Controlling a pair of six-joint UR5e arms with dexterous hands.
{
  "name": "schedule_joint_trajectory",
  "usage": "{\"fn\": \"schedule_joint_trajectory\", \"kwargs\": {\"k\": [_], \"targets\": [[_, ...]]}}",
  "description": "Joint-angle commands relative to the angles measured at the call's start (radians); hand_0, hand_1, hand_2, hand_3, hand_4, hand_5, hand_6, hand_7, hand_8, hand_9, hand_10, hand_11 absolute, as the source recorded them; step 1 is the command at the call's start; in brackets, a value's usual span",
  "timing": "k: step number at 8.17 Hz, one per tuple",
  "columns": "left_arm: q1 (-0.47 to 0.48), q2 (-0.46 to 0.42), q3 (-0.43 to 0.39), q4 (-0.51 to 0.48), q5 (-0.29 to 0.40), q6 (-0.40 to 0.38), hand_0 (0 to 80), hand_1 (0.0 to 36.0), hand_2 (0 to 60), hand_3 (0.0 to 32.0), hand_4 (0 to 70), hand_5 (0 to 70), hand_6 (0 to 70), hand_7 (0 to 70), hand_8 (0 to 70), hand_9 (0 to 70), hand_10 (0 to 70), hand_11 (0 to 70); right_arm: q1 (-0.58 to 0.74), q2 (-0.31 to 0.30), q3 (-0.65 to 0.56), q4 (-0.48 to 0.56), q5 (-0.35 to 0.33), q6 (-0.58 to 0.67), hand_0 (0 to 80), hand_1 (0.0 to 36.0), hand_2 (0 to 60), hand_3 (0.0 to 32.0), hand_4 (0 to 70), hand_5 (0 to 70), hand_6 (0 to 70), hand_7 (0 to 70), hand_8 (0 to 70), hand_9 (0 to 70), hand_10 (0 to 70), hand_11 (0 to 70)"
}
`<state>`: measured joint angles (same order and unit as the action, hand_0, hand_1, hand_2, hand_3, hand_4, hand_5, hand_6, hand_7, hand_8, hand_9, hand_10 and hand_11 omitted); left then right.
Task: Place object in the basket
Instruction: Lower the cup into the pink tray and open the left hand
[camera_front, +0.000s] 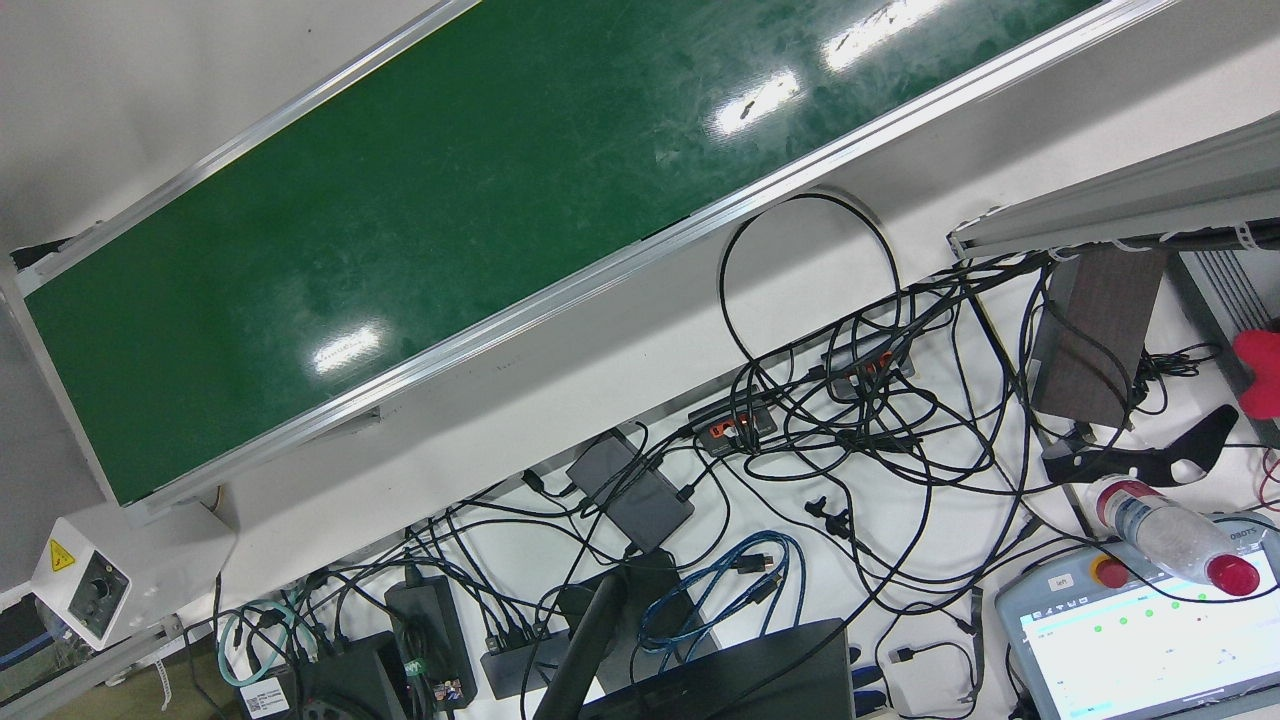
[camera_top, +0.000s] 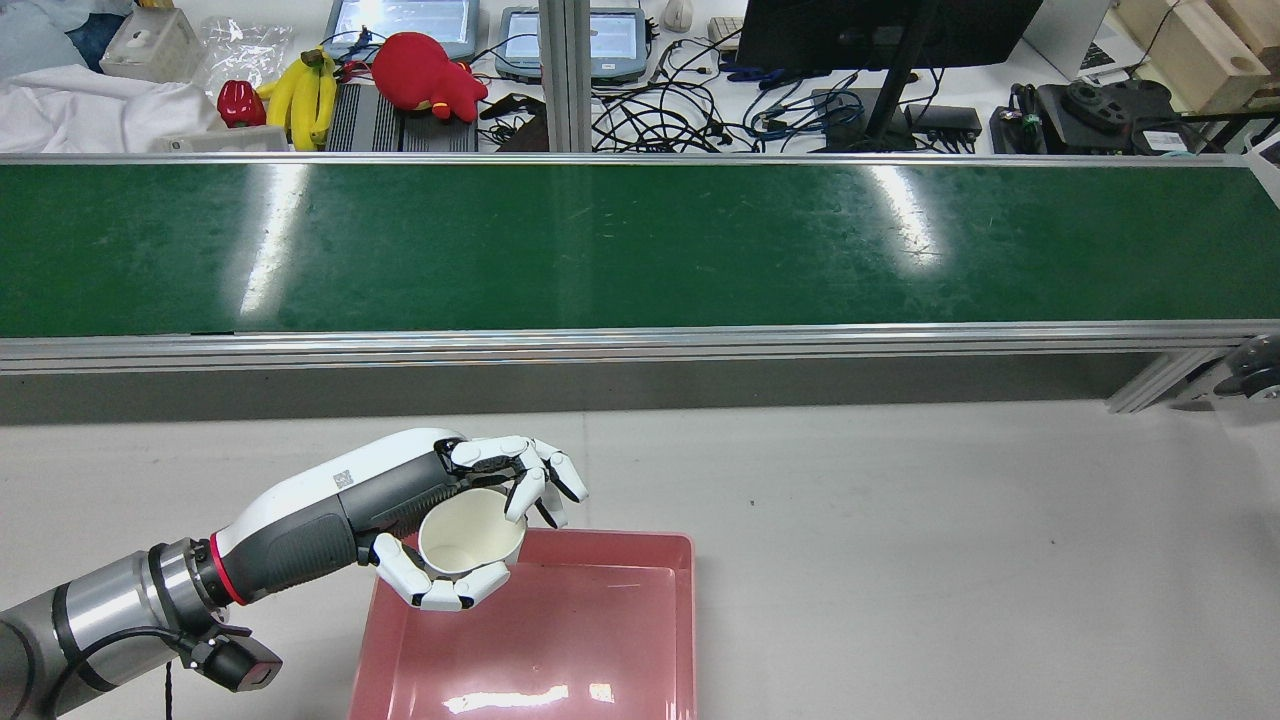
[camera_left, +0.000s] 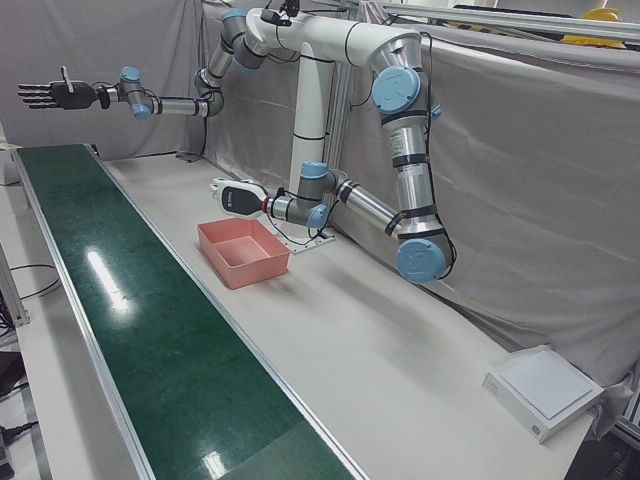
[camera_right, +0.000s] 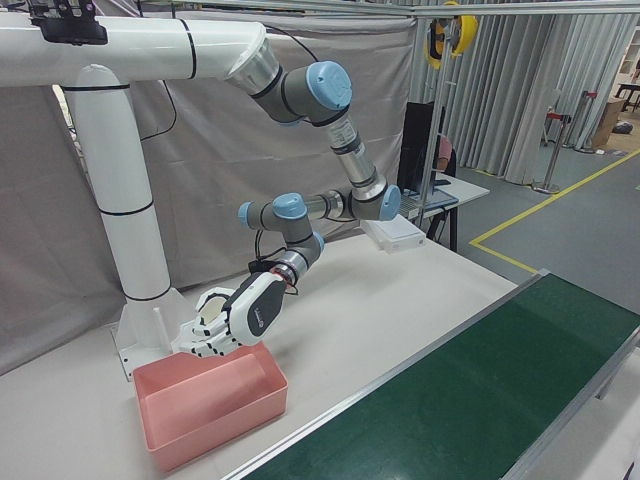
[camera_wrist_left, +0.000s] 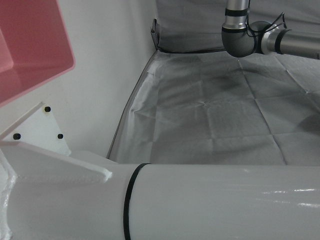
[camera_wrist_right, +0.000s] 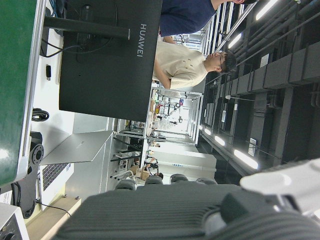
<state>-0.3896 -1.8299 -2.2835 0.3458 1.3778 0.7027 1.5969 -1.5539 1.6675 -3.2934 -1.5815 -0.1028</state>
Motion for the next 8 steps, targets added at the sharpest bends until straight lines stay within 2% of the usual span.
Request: {"fn": "schedule_joint_trajectory", "kwargs": {"k": [1, 2, 3, 4, 5, 6, 7, 8], "targets": [[-0.005, 0.023, -0.005, 0.015, 0.001, 0.001, 50.4, 8.9, 0.0, 0.0, 4.0, 55.7, 4.5, 13.3, 3.6, 7.4, 14.7, 22.8, 0.0, 0.0, 0.0, 0.0, 0.0, 0.0, 0.0, 0.0, 0.0, 0.0, 0.0, 0.0, 0.0, 0.0, 0.0, 0.0, 0.0, 0.0], [-0.005, 0.043, -0.005, 0.016, 0.003, -0.003, 49.6, 3.4, 0.0, 0.0, 2.3, 34.9, 0.0, 0.9, 0.0, 0.0, 5.5, 9.2, 0.0, 0.0, 0.0, 0.0, 0.0, 0.0, 0.0, 0.0, 0.0, 0.0, 0.0, 0.0, 0.0, 0.0, 0.0, 0.0, 0.0, 0.0], [-0.005, 0.046, -0.005, 0.033, 0.003, 0.0, 49.8, 2.6, 0.0, 0.0, 0.5, 23.5, 0.0, 0.0, 0.0, 0.0, 2.6, 5.0, 0.0, 0.0, 0.0, 0.0, 0.0, 0.0, 0.0, 0.0, 0.0, 0.0, 0.0, 0.0, 0.0, 0.0, 0.0, 0.0, 0.0, 0.0], [-0.008, 0.047, -0.005, 0.038, 0.003, -0.003, 50.2, 3.2, 0.0, 1.8, 0.0, 14.8, 0.0, 0.0, 0.0, 0.0, 1.9, 4.2, 0.0, 0.0, 0.0, 0.0, 0.0, 0.0, 0.0, 0.0, 0.0, 0.0, 0.0, 0.0, 0.0, 0.0, 0.0, 0.0, 0.0, 0.0], [-0.014, 0.047, -0.005, 0.044, 0.003, -0.005, 51.2, 4.3, 0.0, 4.4, 0.0, 11.5, 0.0, 0.0, 0.0, 0.0, 1.5, 3.8, 0.0, 0.0, 0.0, 0.0, 0.0, 0.0, 0.0, 0.0, 0.0, 0.0, 0.0, 0.0, 0.0, 0.0, 0.0, 0.0, 0.0, 0.0], [-0.029, 0.047, -0.007, 0.051, 0.004, -0.006, 52.1, 6.7, 0.0, 3.6, 0.0, 13.9, 0.0, 0.0, 0.0, 0.0, 1.7, 4.3, 0.0, 0.0, 0.0, 0.0, 0.0, 0.0, 0.0, 0.0, 0.0, 0.0, 0.0, 0.0, 0.0, 0.0, 0.0, 0.0, 0.0, 0.0], [-0.055, 0.049, -0.029, 0.07, 0.01, -0.006, 53.4, 11.2, 0.0, 2.6, 0.0, 15.9, 0.0, 0.0, 0.0, 0.0, 2.5, 5.7, 0.0, 0.0, 0.0, 0.0, 0.0, 0.0, 0.0, 0.0, 0.0, 0.0, 0.0, 0.0, 0.0, 0.0, 0.0, 0.0, 0.0, 0.0], [-0.066, 0.069, -0.069, 0.082, 0.009, -0.008, 50.5, 7.2, 0.0, 0.4, 0.0, 19.2, 0.0, 0.0, 0.0, 0.0, 4.4, 8.2, 0.0, 0.0, 0.0, 0.0, 0.0, 0.0, 0.0, 0.0, 0.0, 0.0, 0.0, 0.0, 0.0, 0.0, 0.0, 0.0, 0.0, 0.0]]}}
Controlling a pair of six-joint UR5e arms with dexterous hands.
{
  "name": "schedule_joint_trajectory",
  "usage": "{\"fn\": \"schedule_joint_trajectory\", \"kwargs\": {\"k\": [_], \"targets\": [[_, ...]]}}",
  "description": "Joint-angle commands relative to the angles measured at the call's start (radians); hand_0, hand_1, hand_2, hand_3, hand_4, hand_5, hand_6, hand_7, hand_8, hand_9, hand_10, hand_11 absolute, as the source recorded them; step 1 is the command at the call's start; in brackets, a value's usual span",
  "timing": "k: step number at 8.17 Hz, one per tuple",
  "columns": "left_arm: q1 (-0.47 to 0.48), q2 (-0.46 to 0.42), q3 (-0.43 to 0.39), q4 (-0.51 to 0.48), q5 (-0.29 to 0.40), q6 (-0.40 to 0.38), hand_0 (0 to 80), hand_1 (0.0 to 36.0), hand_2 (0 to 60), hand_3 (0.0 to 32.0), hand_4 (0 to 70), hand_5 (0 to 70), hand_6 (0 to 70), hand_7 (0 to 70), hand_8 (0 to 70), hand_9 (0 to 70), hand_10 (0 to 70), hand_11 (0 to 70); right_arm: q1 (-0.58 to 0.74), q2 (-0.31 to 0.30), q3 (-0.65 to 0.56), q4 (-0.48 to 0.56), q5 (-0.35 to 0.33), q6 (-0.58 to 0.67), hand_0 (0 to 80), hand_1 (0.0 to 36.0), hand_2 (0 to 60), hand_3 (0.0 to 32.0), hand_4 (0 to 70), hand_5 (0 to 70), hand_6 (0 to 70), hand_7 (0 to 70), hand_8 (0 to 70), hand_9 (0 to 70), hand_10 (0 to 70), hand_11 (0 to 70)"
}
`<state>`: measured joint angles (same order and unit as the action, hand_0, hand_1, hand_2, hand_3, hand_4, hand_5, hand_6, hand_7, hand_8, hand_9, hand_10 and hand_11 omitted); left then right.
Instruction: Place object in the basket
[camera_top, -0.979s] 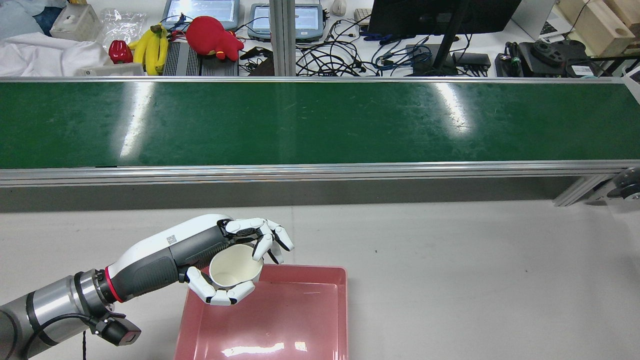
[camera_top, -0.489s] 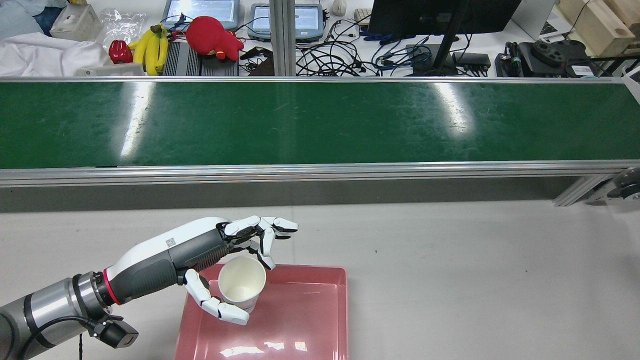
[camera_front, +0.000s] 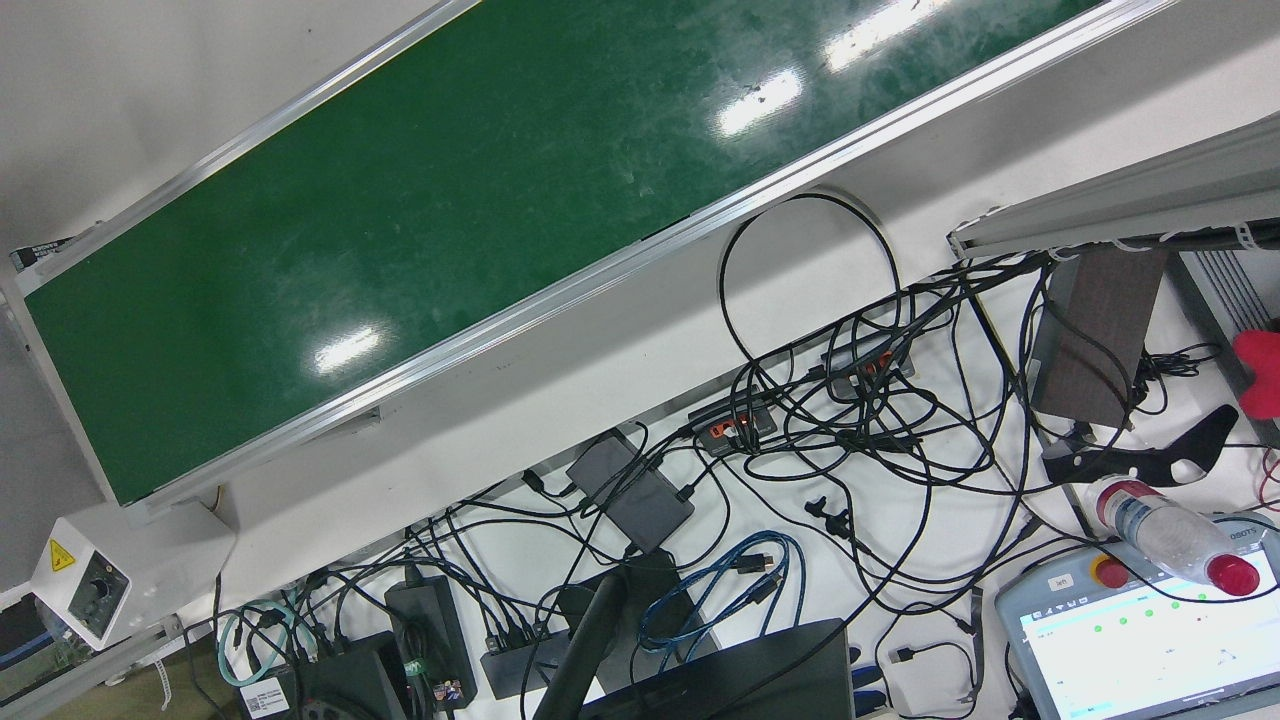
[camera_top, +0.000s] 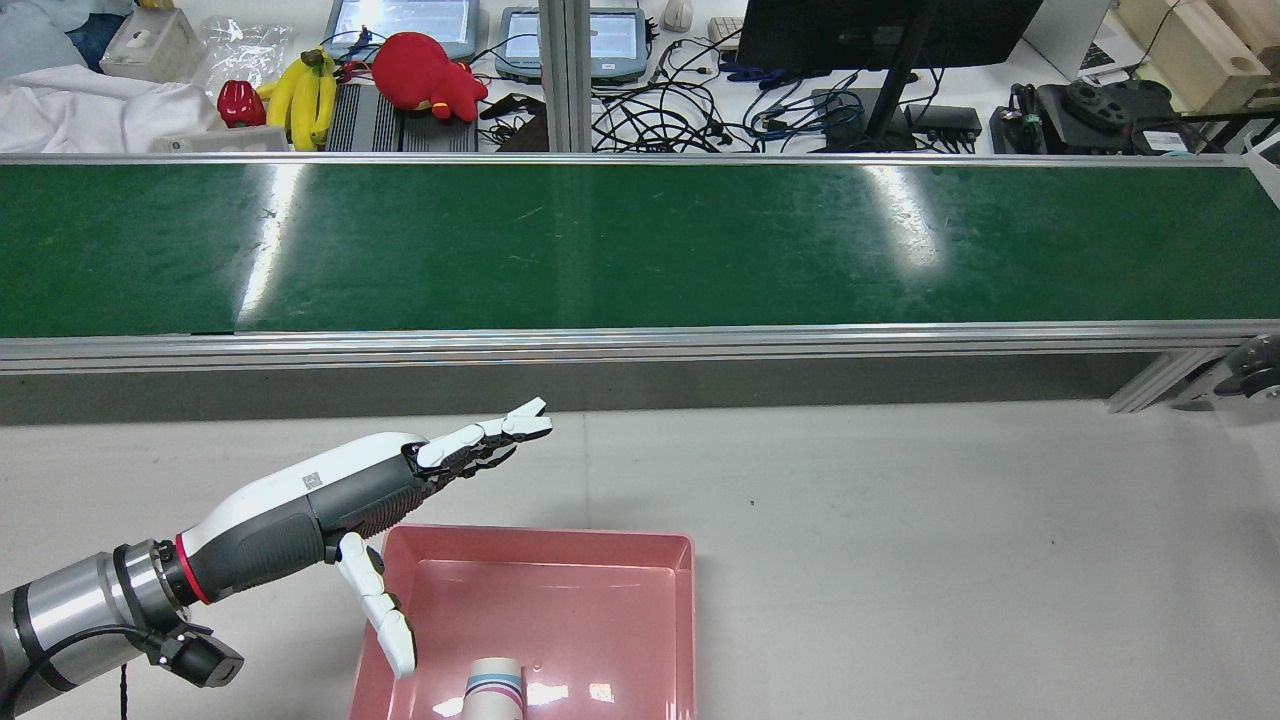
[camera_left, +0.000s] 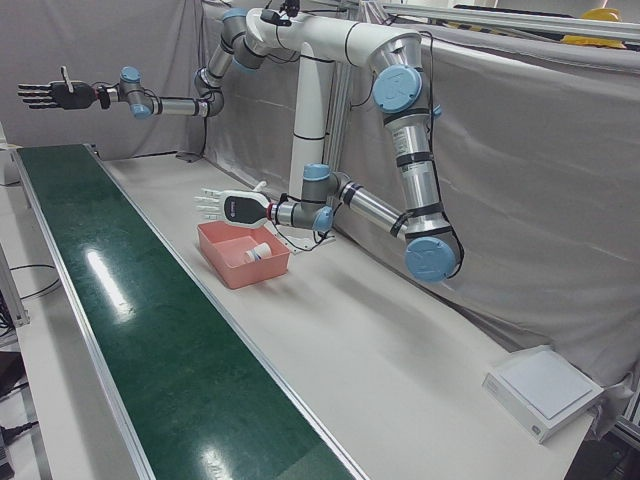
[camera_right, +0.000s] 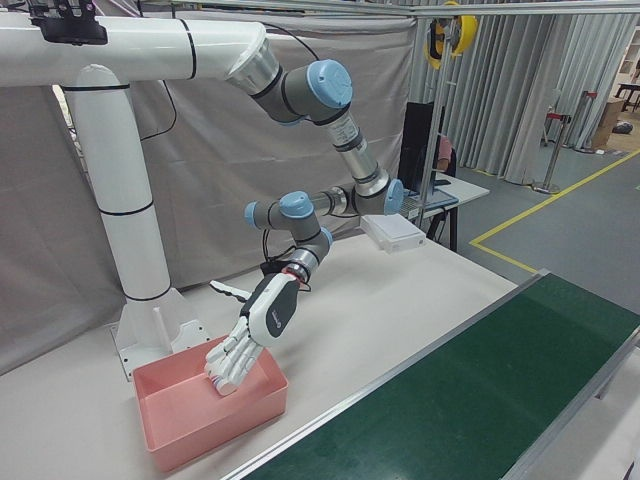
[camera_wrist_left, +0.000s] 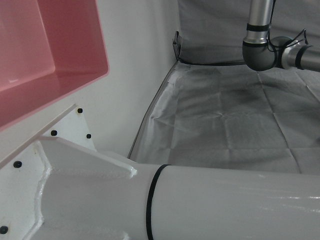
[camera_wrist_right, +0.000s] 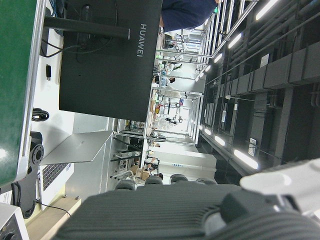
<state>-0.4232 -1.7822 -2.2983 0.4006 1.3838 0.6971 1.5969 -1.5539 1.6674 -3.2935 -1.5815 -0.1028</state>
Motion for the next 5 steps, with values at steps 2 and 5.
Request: {"fn": "schedule_joint_trajectory", "kwargs": {"k": [2, 5], "targets": [[-0.057, 0.037, -0.063, 0.026, 0.004, -0.004, 47.4, 2.5, 0.0, 0.0, 0.0, 29.0, 0.1, 1.6, 0.0, 0.1, 8.1, 12.9, 0.0, 0.0, 0.0, 0.0, 0.0, 0.0, 0.0, 0.0, 0.0, 0.0, 0.0, 0.0, 0.0, 0.0, 0.0, 0.0, 0.0, 0.0], [-0.185, 0.114, -0.064, -0.014, 0.007, -0.109, 46.7, 0.9, 0.0, 0.0, 5.1, 51.6, 5.2, 13.5, 6.3, 12.3, 15.0, 22.5, 0.0, 0.0, 0.0, 0.0, 0.0, 0.0, 0.0, 0.0, 0.0, 0.0, 0.0, 0.0, 0.0, 0.0, 0.0, 0.0, 0.0, 0.0]]}}
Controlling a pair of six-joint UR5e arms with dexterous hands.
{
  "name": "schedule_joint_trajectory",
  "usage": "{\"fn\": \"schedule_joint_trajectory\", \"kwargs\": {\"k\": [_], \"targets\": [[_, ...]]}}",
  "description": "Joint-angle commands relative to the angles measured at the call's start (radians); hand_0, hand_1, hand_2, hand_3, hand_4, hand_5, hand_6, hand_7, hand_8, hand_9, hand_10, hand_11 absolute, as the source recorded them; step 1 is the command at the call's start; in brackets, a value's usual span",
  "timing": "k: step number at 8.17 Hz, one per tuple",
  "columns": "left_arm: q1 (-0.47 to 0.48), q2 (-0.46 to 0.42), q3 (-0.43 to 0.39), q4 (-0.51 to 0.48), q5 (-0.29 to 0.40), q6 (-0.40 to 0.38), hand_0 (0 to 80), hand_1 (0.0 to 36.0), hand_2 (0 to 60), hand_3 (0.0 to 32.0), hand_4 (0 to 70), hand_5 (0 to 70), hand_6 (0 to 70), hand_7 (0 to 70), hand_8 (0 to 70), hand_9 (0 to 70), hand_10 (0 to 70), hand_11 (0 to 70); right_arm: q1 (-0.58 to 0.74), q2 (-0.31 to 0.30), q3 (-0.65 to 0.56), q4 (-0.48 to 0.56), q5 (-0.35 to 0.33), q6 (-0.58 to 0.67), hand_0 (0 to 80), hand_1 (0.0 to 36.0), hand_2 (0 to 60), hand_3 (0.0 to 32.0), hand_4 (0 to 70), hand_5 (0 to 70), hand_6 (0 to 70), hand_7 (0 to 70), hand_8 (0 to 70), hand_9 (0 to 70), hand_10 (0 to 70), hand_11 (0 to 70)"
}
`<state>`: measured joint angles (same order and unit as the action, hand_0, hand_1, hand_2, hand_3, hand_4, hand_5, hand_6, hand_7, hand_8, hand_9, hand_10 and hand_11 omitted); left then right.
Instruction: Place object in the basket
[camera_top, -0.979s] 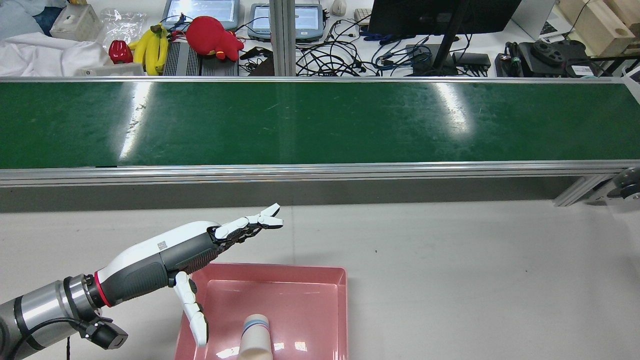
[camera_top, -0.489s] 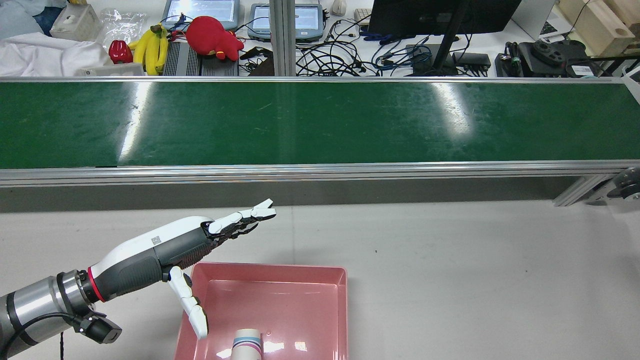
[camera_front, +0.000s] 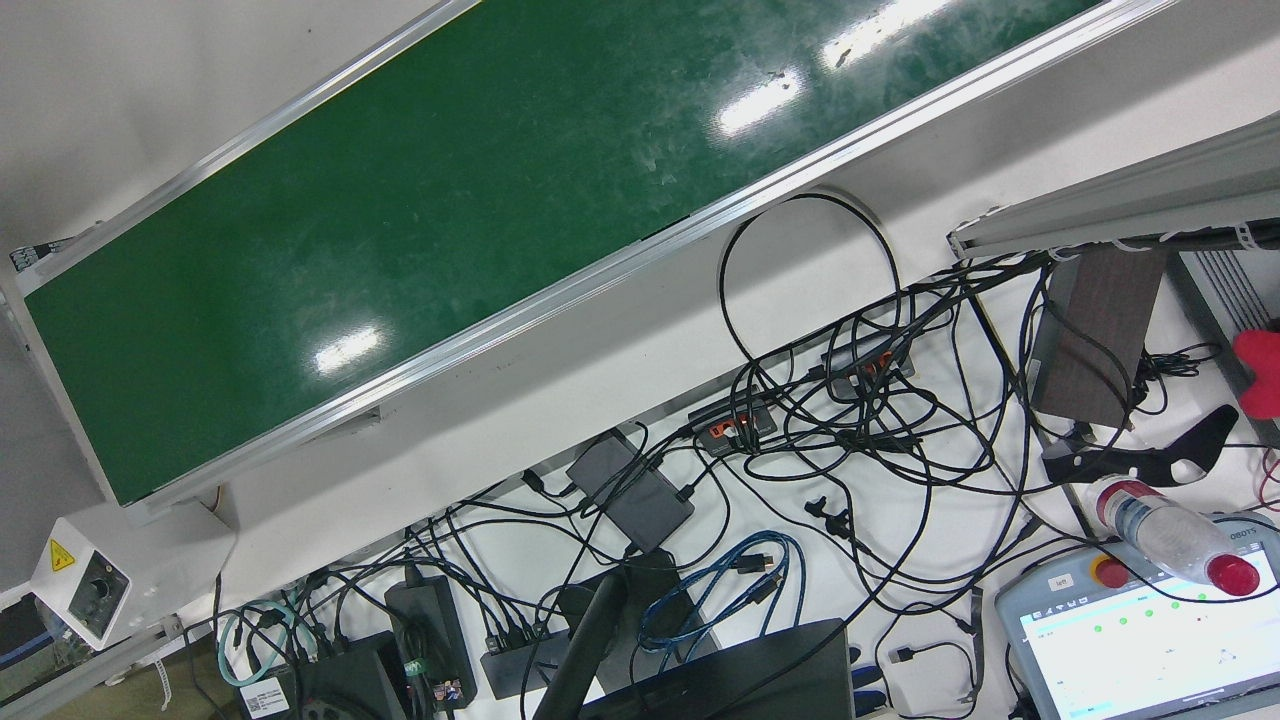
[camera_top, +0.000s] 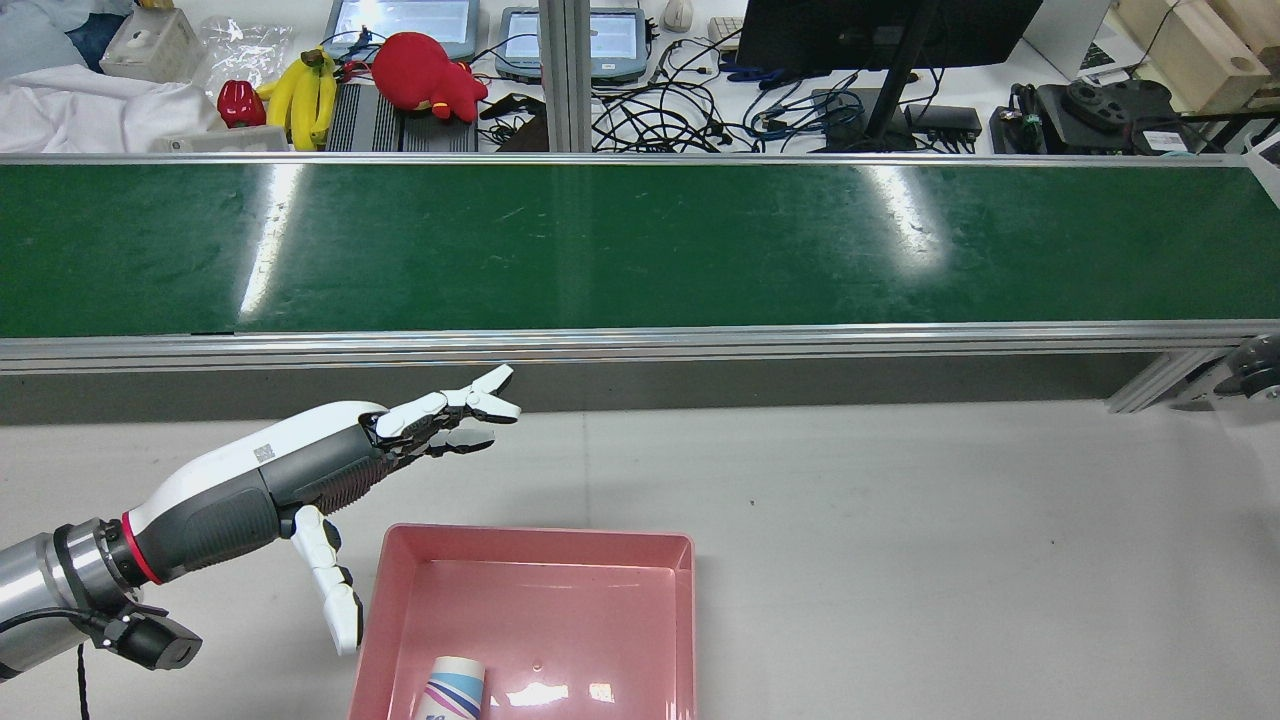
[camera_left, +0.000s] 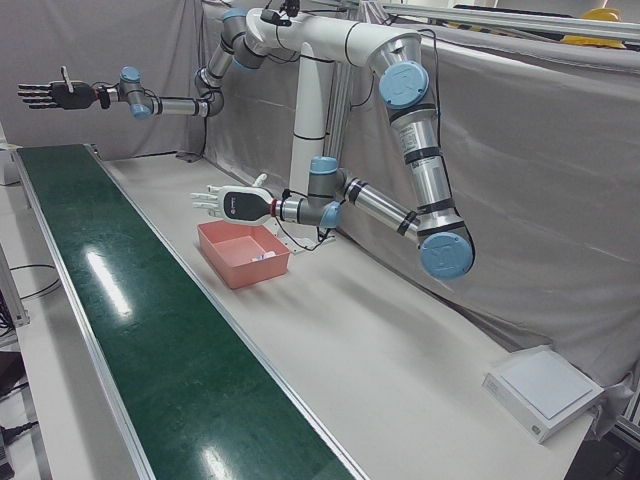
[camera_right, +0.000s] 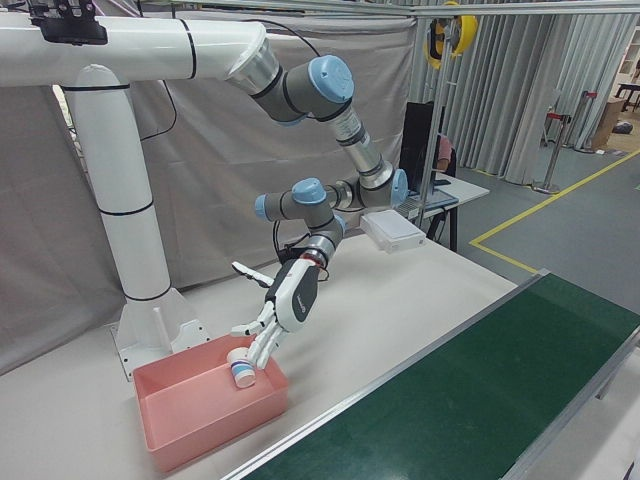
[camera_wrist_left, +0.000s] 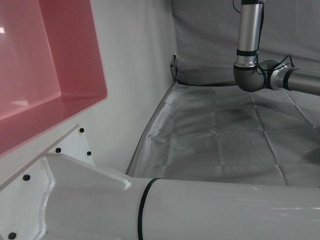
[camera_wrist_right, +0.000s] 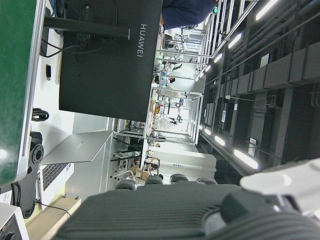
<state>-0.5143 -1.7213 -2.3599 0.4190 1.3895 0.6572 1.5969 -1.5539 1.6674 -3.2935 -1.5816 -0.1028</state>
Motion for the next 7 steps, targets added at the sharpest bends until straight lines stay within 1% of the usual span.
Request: {"fn": "schedule_joint_trajectory", "kwargs": {"k": [1, 2, 3, 5, 6, 7], "targets": [[-0.148, 0.09, -0.002, -0.063, 0.002, -0.109, 46.7, 1.0, 0.0, 0.0, 6.2, 55.8, 6.1, 15.7, 7.5, 14.3, 15.9, 23.8, 0.0, 0.0, 0.0, 0.0, 0.0, 0.0, 0.0, 0.0, 0.0, 0.0, 0.0, 0.0, 0.0, 0.0, 0.0, 0.0, 0.0, 0.0], [-0.191, 0.112, -0.001, -0.09, 0.002, -0.132, 46.9, 1.4, 0.0, 0.0, 7.8, 58.8, 6.6, 16.4, 8.0, 14.9, 16.1, 24.0, 0.0, 0.0, 0.0, 0.0, 0.0, 0.0, 0.0, 0.0, 0.0, 0.0, 0.0, 0.0, 0.0, 0.0, 0.0, 0.0, 0.0, 0.0], [-0.226, 0.112, 0.001, -0.094, 0.002, -0.148, 46.8, 1.3, 0.0, 0.0, 8.4, 59.5, 6.4, 15.7, 7.4, 13.8, 15.8, 23.5, 0.0, 0.0, 0.0, 0.0, 0.0, 0.0, 0.0, 0.0, 0.0, 0.0, 0.0, 0.0, 0.0, 0.0, 0.0, 0.0, 0.0, 0.0], [-0.292, 0.13, 0.002, -0.117, 0.002, -0.18, 46.7, 1.9, 0.0, 0.0, 8.5, 58.1, 6.7, 15.9, 8.0, 14.6, 16.5, 24.7, 0.0, 0.0, 0.0, 0.0, 0.0, 0.0, 0.0, 0.0, 0.0, 0.0, 0.0, 0.0, 0.0, 0.0, 0.0, 0.0, 0.0, 0.0], [-0.309, 0.134, 0.002, -0.118, 0.002, -0.195, 46.9, 1.9, 0.0, 0.0, 9.5, 59.5, 6.9, 16.3, 8.6, 15.4, 16.5, 24.6, 0.0, 0.0, 0.0, 0.0, 0.0, 0.0, 0.0, 0.0, 0.0, 0.0, 0.0, 0.0, 0.0, 0.0, 0.0, 0.0, 0.0, 0.0], [-0.312, 0.138, 0.005, -0.12, 0.002, -0.195, 46.6, 1.7, 0.0, 0.0, 9.7, 59.0, 7.0, 16.1, 8.8, 15.6, 16.7, 24.9, 0.0, 0.0, 0.0, 0.0, 0.0, 0.0, 0.0, 0.0, 0.0, 0.0, 0.0, 0.0, 0.0, 0.0, 0.0, 0.0, 0.0, 0.0]]}}
